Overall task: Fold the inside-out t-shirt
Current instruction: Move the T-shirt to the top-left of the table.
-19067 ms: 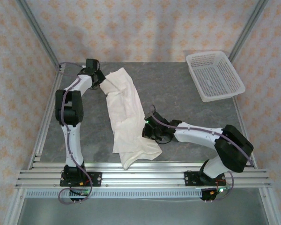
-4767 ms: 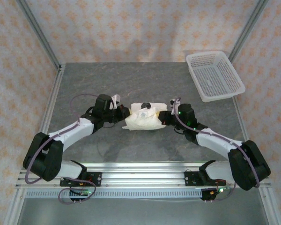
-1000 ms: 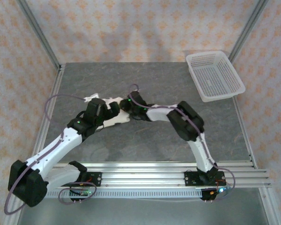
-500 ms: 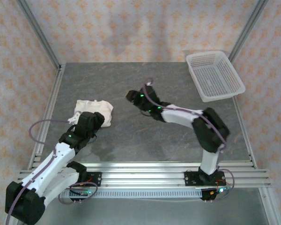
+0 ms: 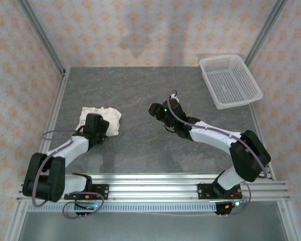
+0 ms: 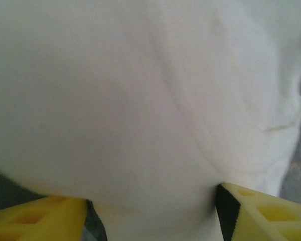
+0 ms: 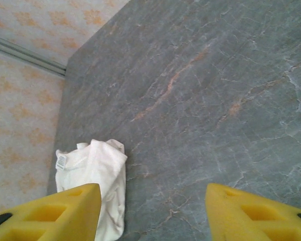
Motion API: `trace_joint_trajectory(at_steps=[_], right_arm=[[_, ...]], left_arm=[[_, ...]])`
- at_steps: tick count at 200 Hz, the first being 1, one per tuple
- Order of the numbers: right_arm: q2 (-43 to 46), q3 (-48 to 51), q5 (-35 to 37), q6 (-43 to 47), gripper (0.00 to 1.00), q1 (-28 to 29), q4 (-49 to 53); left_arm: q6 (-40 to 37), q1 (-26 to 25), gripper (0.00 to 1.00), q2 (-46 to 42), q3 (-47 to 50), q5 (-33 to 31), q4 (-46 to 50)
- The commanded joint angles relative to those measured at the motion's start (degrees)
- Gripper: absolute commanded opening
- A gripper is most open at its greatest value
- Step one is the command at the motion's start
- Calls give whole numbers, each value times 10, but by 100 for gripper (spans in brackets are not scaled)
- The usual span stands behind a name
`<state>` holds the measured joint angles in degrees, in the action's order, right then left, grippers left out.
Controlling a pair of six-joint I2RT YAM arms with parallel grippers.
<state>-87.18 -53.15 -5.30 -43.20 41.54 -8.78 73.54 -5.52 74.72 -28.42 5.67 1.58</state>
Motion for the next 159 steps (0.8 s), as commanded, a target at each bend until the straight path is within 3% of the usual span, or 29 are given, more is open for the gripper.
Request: trace_joint_trajectory(at_steps=[1,60,96,159], right_arm=[[-7,-17,19,20,57,-6,24],[-14,-27,26,29,57,-14,50],[-17,-26,24,29,56,-20,59],[-32,-51,17,34,56,-33,79]], left_arm=[[2,17,65,38,-31,19,-69],[-29,77,57,155,-130,5,-86],[-32,115,55,279,-241,45,-86],[-47,141,55,431,-454,36,-48]])
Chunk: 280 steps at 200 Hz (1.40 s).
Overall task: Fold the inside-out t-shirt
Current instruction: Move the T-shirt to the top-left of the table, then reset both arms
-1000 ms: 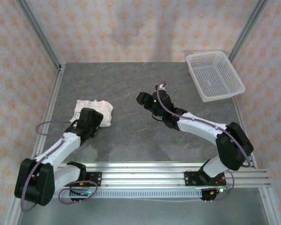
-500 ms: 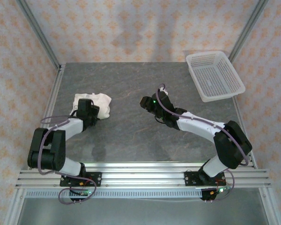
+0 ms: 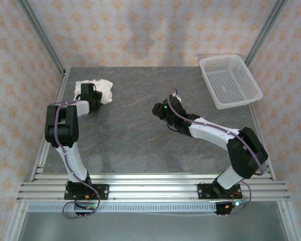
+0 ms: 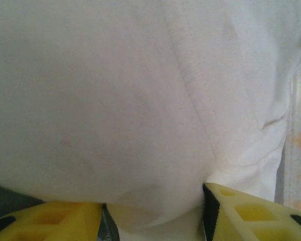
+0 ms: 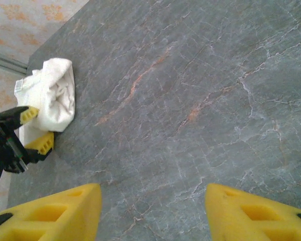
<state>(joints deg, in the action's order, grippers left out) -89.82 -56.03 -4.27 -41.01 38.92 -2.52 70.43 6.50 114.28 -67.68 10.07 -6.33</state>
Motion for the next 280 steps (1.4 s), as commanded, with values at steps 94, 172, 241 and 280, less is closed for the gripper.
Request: trace_joint_trajectory(at_steps=[94,172,241,280], right_arm=[[-18,-49,6,23,56,-18,46],[61,-12,8,64,58,-45,69],[323,146,132,194,86,-109,66],[374,238,312,254,100,-163,-3]], left_arm=[[-26,52,55,203,-320,15,91],[-52,53,76,96,-253,11,28],[-154,25,92,-271,73,1,10],[-305,-88,100,-450,162,-107,100]])
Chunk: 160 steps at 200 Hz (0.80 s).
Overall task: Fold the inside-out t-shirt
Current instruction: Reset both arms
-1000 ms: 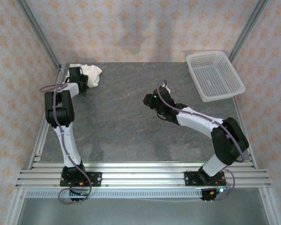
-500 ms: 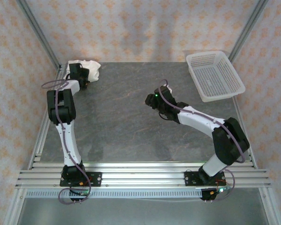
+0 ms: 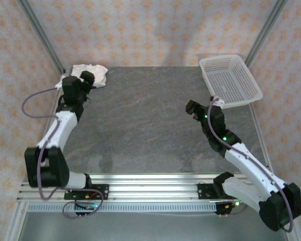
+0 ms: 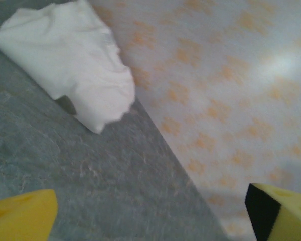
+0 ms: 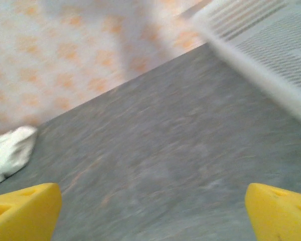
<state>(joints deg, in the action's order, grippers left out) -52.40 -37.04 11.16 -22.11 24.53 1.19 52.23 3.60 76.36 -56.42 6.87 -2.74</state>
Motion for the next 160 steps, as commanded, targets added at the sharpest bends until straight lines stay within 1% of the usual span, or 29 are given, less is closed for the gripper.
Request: trace_joint_trajectory(at_steps=[1,23,33,37,41,46,58,64,75,79,85,91,95,102,107,117,119,124,127,131,141,145,149,153,160], right_arm=[[-2,50,166,66,100,-20,-43],[-68,78,305,101,100,-27,-94],[-103,79,344,117,100,-35,-110],[-112,66,353,105,100,-43,-82],[-119,52,344,99,100,-53,-59],[-130,51,332,115,100,-64,-79],[-173,78,320,161,100,-86,-195],[-201,91,308,173,100,-100,-253],[-276,95,263,193,100,-133,-329],[-308,89,258,211,100,-143,-365],[-335,66,262,217,100,-143,-352],[-359,52,197,221,100,-158,-346],[-371,48,180,233,100,-162,-355],[-360,52,167,227,100,-164,-342],[-344,70,121,226,100,-177,-352],[-330,139,15,220,99,-211,-456],[-335,153,4,217,99,-218,-476],[-360,182,2,215,100,-227,-583],[-369,191,-1,216,100,-228,-611],[-368,187,-5,218,100,-228,-594],[-336,137,-18,215,99,-228,-443],[-345,133,-17,222,99,-225,-455],[-357,143,-5,229,99,-218,-502],[-362,153,6,232,99,-215,-525],[-352,148,40,219,99,-211,-497]], left_arm=[[-125,-61,100,-75,52,-78,65],[-155,-97,100,-141,89,-138,110],[-167,-101,100,-168,105,-163,118],[-176,-103,100,-179,113,-172,117],[-183,-104,100,-190,122,-184,117],[-191,-106,100,-203,133,-201,114],[-213,-107,100,-227,164,-235,96],[-243,-107,100,-235,181,-248,80],[-286,-107,100,-247,214,-260,44],[-300,-107,100,-251,226,-262,32],[-317,-107,100,-257,245,-268,11],[-329,-107,100,-262,267,-277,-13],[-336,-107,100,-266,281,-284,-31],[-352,-107,100,-271,301,-290,-54],[-361,-107,100,-274,312,-298,-63],[-371,-105,100,-271,328,-321,-77],[-371,-106,100,-269,330,-326,-79],[-372,-105,100,-264,335,-338,-80],[-372,-105,100,-260,337,-345,-81],[-376,-104,100,-254,341,-349,-87],[-394,-100,98,-234,366,-334,-138],[-400,-97,98,-224,376,-320,-163],[-405,-92,98,-211,386,-305,-189],[-410,-87,97,-197,392,-293,-211],[-417,-76,98,-165,398,-269,-249]])
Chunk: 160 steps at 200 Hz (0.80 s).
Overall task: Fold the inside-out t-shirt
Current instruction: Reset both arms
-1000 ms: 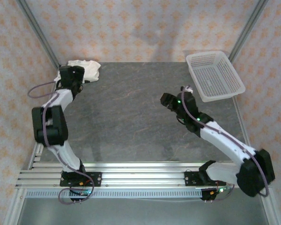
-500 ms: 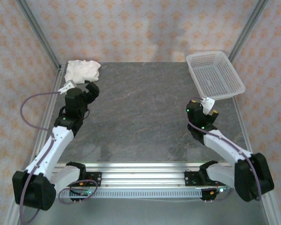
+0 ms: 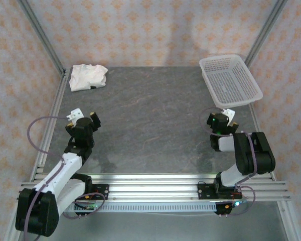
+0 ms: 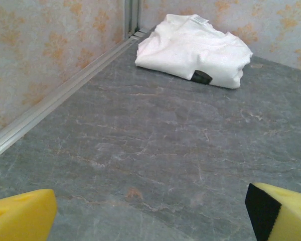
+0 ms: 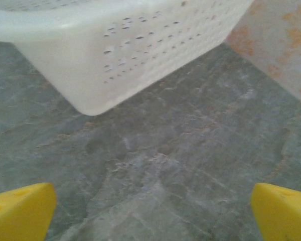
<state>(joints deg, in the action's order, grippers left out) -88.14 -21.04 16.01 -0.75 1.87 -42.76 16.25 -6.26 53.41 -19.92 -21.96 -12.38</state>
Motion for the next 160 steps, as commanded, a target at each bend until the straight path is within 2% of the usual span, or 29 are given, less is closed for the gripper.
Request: trace_joint_trajectory(at_steps=[1,6,13,21,31,39,46,52,59,66,75,85,94,103,113,160], right_arm=[[7,-13,-7,5,99,16,-50],[17,-17,-9,-1,99,14,-28],[8,-13,-6,4,99,16,-54],[7,-11,-3,6,99,16,-56],[14,-16,-5,2,99,16,-39],[8,-12,-4,5,99,16,-55],[13,-15,-5,3,99,16,-41],[12,-15,-4,3,99,16,-42],[9,-13,-4,5,99,16,-52],[13,-15,-5,3,99,16,-42],[10,-14,-5,4,99,16,-48],[11,-15,-5,3,99,16,-43],[11,-15,-5,4,99,16,-46],[11,-15,-5,5,99,16,-44],[10,-15,-6,5,99,17,-44],[9,-15,-22,14,99,19,-45]], left_arm=[[-59,24,98,71,33,24,-159],[-63,34,98,102,35,41,-192],[-63,48,98,148,33,56,-241],[-83,62,99,174,15,101,-246],[-108,65,100,212,9,107,-303],[-100,80,100,247,-13,141,-282],[-119,78,100,274,-18,164,-314],[-139,69,99,277,-27,195,-289],[-156,61,99,314,-20,205,-332],[-160,60,100,343,-23,210,-380],[-159,56,100,316,-48,207,-278],[-170,42,100,336,-33,180,-346],[-166,36,100,320,-51,160,-281],[-169,35,100,331,-38,157,-329],[-169,37,100,322,-54,166,-285],[-170,37,100,322,-53,171,-287]])
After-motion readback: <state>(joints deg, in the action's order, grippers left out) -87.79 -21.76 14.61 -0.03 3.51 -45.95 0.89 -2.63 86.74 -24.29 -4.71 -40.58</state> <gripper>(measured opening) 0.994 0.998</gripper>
